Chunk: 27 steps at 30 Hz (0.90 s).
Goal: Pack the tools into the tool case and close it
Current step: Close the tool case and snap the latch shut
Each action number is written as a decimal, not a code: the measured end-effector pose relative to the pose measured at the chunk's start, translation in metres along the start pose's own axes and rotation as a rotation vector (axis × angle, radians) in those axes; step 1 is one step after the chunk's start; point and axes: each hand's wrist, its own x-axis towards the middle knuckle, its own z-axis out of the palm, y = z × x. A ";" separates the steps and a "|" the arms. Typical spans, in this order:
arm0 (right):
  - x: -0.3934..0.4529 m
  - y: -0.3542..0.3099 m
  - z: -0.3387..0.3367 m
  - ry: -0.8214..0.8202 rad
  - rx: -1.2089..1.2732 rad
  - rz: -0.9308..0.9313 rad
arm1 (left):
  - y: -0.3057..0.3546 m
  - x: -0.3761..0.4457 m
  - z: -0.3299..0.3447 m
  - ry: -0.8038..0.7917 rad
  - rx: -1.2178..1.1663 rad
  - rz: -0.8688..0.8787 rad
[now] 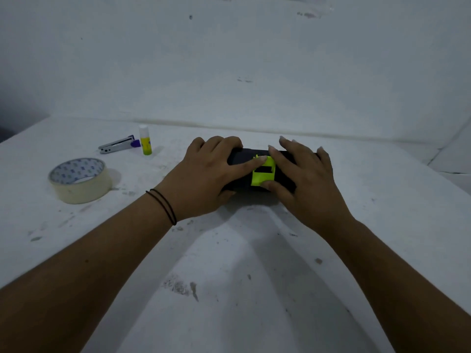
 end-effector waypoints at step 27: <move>-0.052 0.002 -0.005 -0.116 0.406 0.553 | 0.035 -0.052 0.022 0.032 -0.387 -0.508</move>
